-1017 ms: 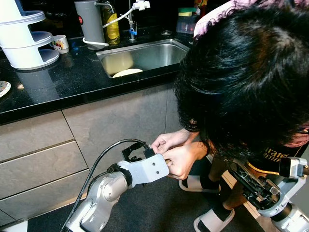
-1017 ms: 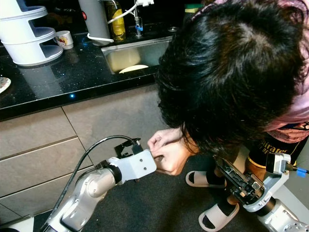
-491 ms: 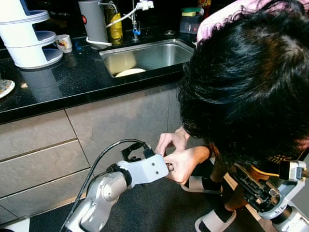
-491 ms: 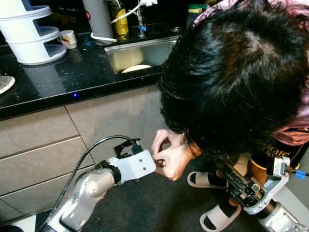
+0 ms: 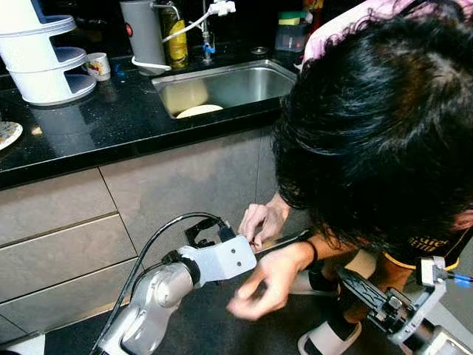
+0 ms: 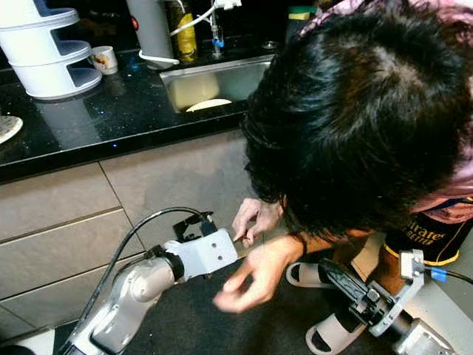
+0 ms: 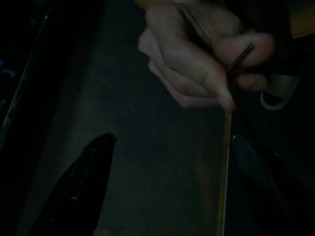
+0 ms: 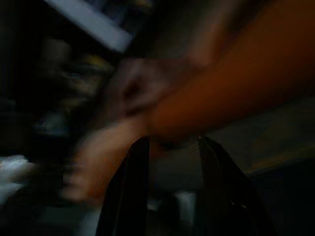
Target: Kitchen organization
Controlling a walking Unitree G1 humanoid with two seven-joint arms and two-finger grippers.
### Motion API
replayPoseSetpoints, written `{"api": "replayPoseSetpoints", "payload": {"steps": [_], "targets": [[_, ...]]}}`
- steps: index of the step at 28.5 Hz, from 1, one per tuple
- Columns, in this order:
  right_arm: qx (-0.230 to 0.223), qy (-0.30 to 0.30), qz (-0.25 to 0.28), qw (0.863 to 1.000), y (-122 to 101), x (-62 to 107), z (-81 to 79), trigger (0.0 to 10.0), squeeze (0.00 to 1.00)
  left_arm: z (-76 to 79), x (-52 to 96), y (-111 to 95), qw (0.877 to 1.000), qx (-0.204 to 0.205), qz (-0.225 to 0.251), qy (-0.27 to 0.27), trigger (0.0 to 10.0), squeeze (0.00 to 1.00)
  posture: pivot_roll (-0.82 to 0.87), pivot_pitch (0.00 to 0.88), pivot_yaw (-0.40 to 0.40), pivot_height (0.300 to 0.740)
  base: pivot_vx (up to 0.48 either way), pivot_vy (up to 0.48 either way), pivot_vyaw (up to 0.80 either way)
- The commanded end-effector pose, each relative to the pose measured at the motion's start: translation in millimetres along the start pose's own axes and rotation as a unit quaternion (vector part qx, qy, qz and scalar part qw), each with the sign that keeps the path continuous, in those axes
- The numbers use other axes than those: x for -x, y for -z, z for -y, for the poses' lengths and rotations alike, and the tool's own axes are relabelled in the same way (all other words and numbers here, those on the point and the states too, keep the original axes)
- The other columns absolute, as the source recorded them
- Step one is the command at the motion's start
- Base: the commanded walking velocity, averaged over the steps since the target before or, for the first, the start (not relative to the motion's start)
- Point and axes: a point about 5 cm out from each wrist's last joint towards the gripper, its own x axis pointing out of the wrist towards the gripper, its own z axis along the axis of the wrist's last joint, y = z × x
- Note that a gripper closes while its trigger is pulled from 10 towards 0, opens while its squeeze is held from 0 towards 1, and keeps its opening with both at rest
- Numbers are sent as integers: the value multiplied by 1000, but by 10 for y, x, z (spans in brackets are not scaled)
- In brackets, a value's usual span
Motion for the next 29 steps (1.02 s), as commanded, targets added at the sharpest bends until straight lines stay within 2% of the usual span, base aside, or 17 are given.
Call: {"api": "replayPoseSetpoints", "payload": {"steps": [1, 3, 4, 7, 13, 16, 18, 22, 23, 24, 25, 26, 29], "targets": [[31, 64, -28, 997, 100, 7, 139, 10000, 0, -28, 5, -8, 1000, 0, 2, 0, 10000, 0, 2, 0, 12, 740, 0, 0, 0], [40, 78, -33, 996, 110, 11, 170, 10000, 0, -30, 5, -7, 1000, 0, 2, 0, 10000, 0, 0, 0, 12, 740, 0, 0, 0], [63, 100, -51, 992, 141, 27, 213, 10000, 0, -31, 4, -6, 1000, 0, 2, 0, 10000, 0, 0, 0, 12, 740, 0, 0, 0], [87, 127, -76, 985, 197, 71, 277, 10000, 0, -32, 2, -7, 1000, 1, 2, 0, 10000, 0, -3, 0, 9, 740, 0, 0, 0], [99, 149, -101, 979, 293, 162, 337, 10000, 0, -39, 1, -7, 1000, 1, 2, 0, 10000, 0, -4, 0, 12, 740, 0, 0, 0], [136, 157, -126, 970, 309, 183, 358, 10000, 0, -40, 4, -4, 1000, 1, 2, 0, 10000, 0, -11, 0, 14, 740, 0, 0, 0], [146, 161, -128, 968, 316, 176, 380, 10000, 0, -40, 3, -7, 1000, 1, 3, 0, 10000, 0, -13, 0, 13, 740, 0, 0, 0], [197, 192, -147, 950, 309, 183, 438, 10000, 0, -29, -2, -13, 1000, 1, 3, 0, 10000, 0, -3, 0, 4, 740, 0, 0, 0], [197, 192, -147, 950, 309, 183, 438, 10000, 0, -29, -2, -13, 1000, 1, 3, 0, 10000, 0, -3, 0, 4, 740, 0, 0, 0], [209, 226, -139, 941, 275, 200, 492, 10000, 0, -25, 0, -12, 1000, 1, 3, 1, 10000, 0, -10, 0, 8, 740, 0, 0, 0], [209, 226, -139, 941, 275, 200, 492, 10000, 0, -25, 0, -12, 1000, 1, 3, 1, 10000, 0, -10, 0, 8, 740, 0, 0, 0], [220, 247, -152, 931, 293, 240, 531, 10000, 0, -20, 2, -14, 1000, 1, 3, 1, 10000, 0, -8, 0, 3, 740, 0, 0, 0], [214, 262, -145, 930, 317, 287, 561, 10000, 0, -13, 4, -15, 1000, 2, 3, 1, 10000, 0, -10, 0, 3, 740, 0, 0, 0]]}}
